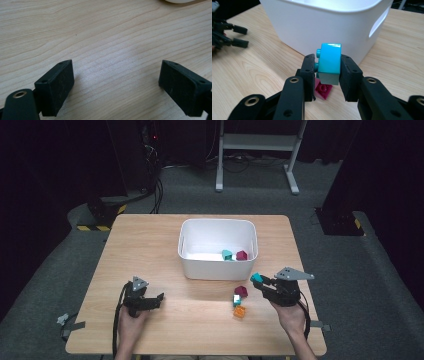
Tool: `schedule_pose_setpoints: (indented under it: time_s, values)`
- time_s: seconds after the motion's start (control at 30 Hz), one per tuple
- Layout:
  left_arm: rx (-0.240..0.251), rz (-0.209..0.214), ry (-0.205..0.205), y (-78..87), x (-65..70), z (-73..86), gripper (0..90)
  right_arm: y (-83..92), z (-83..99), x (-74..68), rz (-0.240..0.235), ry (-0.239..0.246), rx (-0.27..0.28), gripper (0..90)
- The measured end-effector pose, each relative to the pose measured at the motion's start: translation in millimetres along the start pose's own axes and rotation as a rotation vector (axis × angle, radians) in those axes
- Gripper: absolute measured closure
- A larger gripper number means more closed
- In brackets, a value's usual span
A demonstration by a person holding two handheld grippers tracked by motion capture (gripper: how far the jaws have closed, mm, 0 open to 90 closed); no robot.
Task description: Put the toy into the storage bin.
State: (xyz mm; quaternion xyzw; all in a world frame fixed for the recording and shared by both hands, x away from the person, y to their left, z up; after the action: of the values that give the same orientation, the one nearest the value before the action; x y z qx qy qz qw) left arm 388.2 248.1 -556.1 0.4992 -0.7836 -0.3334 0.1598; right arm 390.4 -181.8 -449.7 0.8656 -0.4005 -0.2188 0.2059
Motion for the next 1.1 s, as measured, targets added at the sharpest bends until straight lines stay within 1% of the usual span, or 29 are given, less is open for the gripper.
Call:
schedule_pose_setpoints:
  time_s: [0.03, 0.17, 0.23, 0.3, 0.33, 0.47, 0.53, 0.57, 0.67, 0.77, 0.97, 1.1]
  values:
    - [0.0, 0.0, 0.0, 0.0, 0.0, 0.0, 13.2, 0.4, -3.3, 0.4, -0.009, -0.005, 0.0, 67.6]
    - [0.0, 0.0, 0.0, 0.0, 0.0, 0.0, 13.3, 2.9, -14.2, -0.8, -0.017, -0.001, 0.005, 67.6]
    - [0.0, 0.0, 0.0, 0.0, 0.0, 0.0, 13.2, 5.1, -19.9, -1.3, -0.031, -0.004, 0.015, 67.7]
    - [0.0, 0.0, 0.0, 0.0, 0.0, 0.0, 13.2, 7.8, -27.5, -1.8, -0.054, -0.023, 0.021, 67.6]
    - [0.0, 0.0, 0.0, 0.0, 0.0, 0.0, 13.2, 9.1, -30.7, -2.1, -0.059, -0.023, 0.026, 67.6]
    - [0.0, 0.0, 0.0, 0.0, 0.0, 0.0, 13.3, 11.7, -42.4, -3.3, -0.07, -0.013, 0.022, 67.6]
    - [0.0, 0.0, 0.0, 0.0, 0.0, 0.0, 13.3, 12.6, -47.9, -4.4, -0.069, 0.002, 0.022, 67.6]
    - [0.0, 0.0, 0.0, 0.0, -0.1, 0.0, 13.3, 13.5, -50.6, -5.0, -0.068, 0.008, 0.024, 67.6]
    - [0.0, 0.0, 0.0, 0.0, -0.1, -0.1, 13.3, 15.8, -57.2, -7.1, -0.075, 0.005, 0.03, 67.6]
    - [0.0, 0.001, 0.0, -0.1, -0.1, -0.1, 13.3, 18.0, -65.1, -9.2, -0.077, 0.019, 0.041, 67.6]
    - [0.0, 0.001, -0.001, 0.0, -0.2, -0.1, 13.3, 12.9, -79.6, -10.7, -0.087, 0.032, 0.033, 67.6]
    - [0.001, 0.001, 0.0, -0.1, -0.1, -0.1, 13.3, 8.3, -88.3, -12.5, -0.092, 0.03, 0.031, 67.7]
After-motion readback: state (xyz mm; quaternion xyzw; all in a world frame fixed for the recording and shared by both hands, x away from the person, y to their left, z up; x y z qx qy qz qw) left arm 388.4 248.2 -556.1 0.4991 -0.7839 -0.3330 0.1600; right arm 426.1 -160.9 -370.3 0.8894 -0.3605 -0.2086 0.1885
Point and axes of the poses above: each handheld gripper's, and its own axes: y roughly backward along the jaws, z roughly out of its underside, x roughly to its right, the point moved 4 cm from there along -y, roughly forward along the jaws, and after that the axes turned 7 degrees about -y, right-handed, at the moved point
